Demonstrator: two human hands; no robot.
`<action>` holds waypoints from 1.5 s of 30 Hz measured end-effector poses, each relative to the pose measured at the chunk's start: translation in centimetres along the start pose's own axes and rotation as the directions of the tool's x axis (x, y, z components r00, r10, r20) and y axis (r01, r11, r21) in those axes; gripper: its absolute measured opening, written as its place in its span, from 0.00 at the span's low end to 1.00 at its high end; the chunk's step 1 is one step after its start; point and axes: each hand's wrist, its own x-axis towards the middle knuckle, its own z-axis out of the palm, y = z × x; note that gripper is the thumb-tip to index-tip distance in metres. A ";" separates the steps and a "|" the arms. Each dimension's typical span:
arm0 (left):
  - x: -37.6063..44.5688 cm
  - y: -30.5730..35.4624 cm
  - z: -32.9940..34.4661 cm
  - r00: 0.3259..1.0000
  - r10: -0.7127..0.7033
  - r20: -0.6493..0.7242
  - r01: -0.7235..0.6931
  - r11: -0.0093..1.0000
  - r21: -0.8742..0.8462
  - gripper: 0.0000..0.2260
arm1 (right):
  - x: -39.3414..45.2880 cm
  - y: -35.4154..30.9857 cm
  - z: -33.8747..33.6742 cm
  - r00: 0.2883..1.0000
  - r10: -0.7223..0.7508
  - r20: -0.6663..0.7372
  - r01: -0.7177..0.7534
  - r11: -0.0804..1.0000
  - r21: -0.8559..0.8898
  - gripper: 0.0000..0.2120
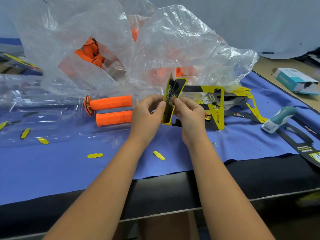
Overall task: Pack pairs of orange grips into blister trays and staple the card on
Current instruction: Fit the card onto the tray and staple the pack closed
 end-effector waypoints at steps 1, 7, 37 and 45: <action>0.0 -0.1 0.1 1.000 0.008 -0.024 -0.007 1.000 0.009 0.09 | 0.0 0.0 0.0 1.000 0.010 -0.004 -0.010 1.000 0.022 0.11; -0.1 -0.2 0.0 0.992 0.122 -0.037 -0.115 0.984 0.139 0.15 | 0.4 0.1 -0.2 0.999 0.042 0.005 -0.043 0.995 0.088 0.14; -0.5 -0.6 0.5 0.935 0.356 0.008 -0.321 0.834 0.450 0.18 | 0.6 -0.3 -0.9 0.993 0.054 -0.108 -0.040 0.990 0.132 0.09; -1.7 0.1 1.3 0.858 0.469 0.208 -0.433 0.444 0.785 0.22 | 0.5 -0.5 -0.8 0.981 0.085 -0.175 -0.053 0.982 0.183 0.11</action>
